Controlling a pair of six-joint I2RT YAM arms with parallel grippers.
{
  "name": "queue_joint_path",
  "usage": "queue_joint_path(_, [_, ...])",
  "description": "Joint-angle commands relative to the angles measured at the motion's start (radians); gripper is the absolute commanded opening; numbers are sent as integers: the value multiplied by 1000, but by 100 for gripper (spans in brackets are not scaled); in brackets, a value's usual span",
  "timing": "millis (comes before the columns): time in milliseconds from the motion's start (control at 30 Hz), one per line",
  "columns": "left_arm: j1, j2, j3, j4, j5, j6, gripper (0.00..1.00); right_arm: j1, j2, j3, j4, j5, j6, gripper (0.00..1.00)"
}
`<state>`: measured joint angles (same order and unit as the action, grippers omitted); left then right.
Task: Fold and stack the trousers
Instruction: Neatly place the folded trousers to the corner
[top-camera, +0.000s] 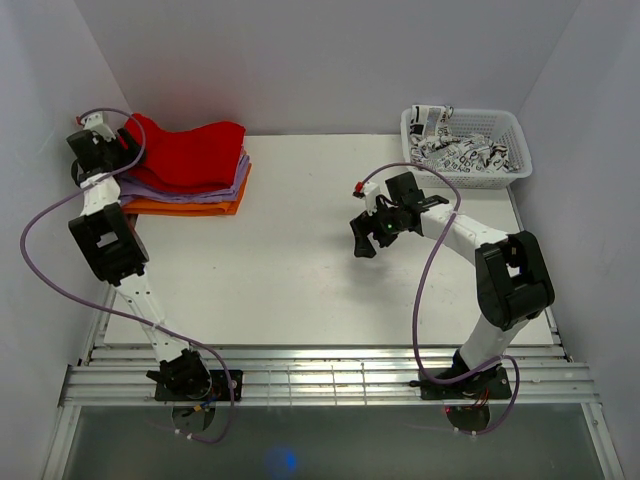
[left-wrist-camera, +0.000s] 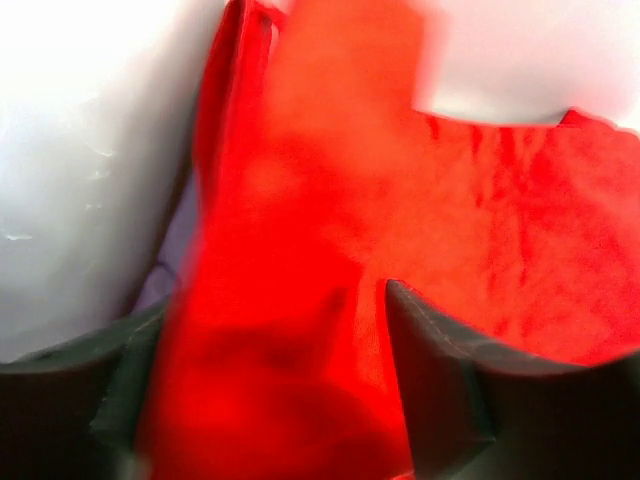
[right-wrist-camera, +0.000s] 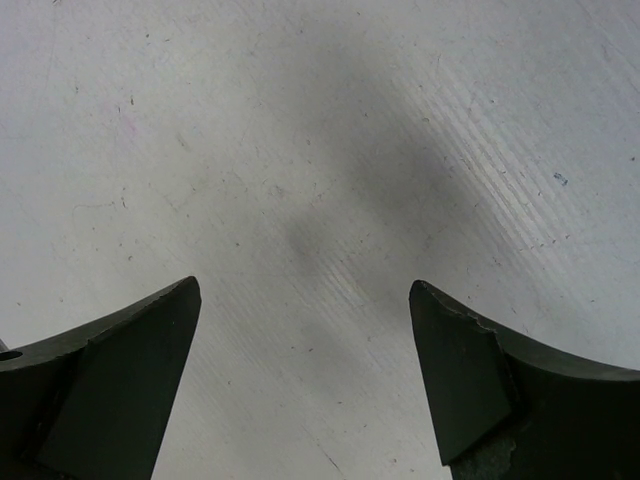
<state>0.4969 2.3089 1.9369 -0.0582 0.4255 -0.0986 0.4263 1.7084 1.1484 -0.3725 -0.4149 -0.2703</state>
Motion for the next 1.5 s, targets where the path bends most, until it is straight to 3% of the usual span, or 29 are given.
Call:
queue_joint_path(0, [11,-81,69,14,-114,25,83,-4,-38,13,-20,17,-15,90])
queue_joint_path(100, [17,-139,70,-8,-163,33,90,-4,-61,8,-20,24,-17,90])
queue_joint_path(133, [22,-160,48,-9,-165,36,97,-4,-75,2,-19,25,-17,90])
queue_joint_path(400, [31,-404,-107,24,-125,96,98,-6,-125,-27,-3,14,-26,90])
queue_joint_path(500, [38,-430,-84,5,-61,96,88,-6,-127,-35,1,1,-33,90])
queue_joint_path(567, [37,-424,-79,14,57,96,77,-6,-124,-38,7,-12,-35,90])
queue_joint_path(600, [37,-413,-69,15,94,96,66,-6,-122,-41,10,-22,-32,90])
queue_joint_path(700, [37,-329,-6,6,145,59,48,-6,-107,-36,23,-44,-18,90])
queue_joint_path(800, [37,-248,7,49,157,33,42,-6,-84,-30,30,-58,-4,90])
queue_joint_path(967, [34,-111,25,208,130,4,40,-6,-40,-1,27,-70,-1,90])
queue_joint_path(1200, [23,185,276,239,46,-1,41,-6,23,57,-5,-62,-6,90])
queue_joint_path(1467, [0,311,266,319,-4,23,48,-6,40,80,-48,-33,-18,90])
